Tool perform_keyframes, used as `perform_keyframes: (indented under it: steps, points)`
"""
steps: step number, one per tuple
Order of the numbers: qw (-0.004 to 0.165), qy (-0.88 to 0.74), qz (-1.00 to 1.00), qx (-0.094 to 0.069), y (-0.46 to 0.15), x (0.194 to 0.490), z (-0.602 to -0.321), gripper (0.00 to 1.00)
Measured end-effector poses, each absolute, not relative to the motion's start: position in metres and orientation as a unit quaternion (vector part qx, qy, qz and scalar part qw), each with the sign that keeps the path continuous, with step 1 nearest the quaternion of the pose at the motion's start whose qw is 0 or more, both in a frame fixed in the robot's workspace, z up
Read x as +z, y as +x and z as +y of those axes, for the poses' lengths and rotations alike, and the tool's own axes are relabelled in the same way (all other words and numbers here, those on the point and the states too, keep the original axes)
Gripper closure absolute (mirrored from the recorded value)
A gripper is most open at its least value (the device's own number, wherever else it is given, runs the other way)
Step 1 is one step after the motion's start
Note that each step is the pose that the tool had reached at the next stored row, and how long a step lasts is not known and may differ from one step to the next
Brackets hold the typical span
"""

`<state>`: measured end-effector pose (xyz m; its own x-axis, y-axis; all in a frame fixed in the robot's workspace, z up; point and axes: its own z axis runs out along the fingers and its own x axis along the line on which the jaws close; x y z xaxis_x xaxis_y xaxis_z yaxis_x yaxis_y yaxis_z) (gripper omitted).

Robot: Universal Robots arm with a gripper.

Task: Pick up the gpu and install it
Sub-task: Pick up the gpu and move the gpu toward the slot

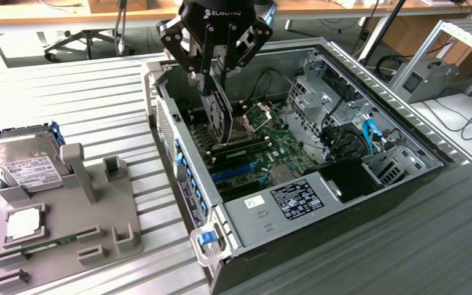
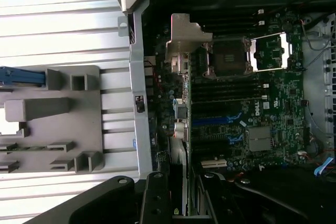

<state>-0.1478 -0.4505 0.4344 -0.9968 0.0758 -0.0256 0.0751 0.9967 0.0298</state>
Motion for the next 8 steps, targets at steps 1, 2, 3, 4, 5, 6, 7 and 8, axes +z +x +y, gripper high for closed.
perform_keyframes:
  steps: [1,2,3,4,5,6,7,8]
  points:
    - [0.013,0.038,0.999,0.014,-0.1474,0.4343,-0.4505,0.74]
    - [0.013,0.038,0.999,0.014,-0.1471,0.4343,-0.4505,0.74]
    - [0.013,0.038,0.999,0.014,-0.1467,0.4342,-0.4505,0.74]
    - [0.013,0.038,0.999,0.014,-0.1463,0.4342,-0.4505,0.74]
    - [0.013,0.038,0.999,0.014,-0.1459,0.4342,-0.4504,0.74]
    - [0.013,0.038,0.999,0.014,-0.1455,0.4341,-0.4505,0.74]
    - [0.013,0.038,0.999,0.014,-0.1452,0.4341,-0.4505,0.74]
    - [0.013,0.038,0.999,0.014,-0.1448,0.4341,-0.4505,0.74]
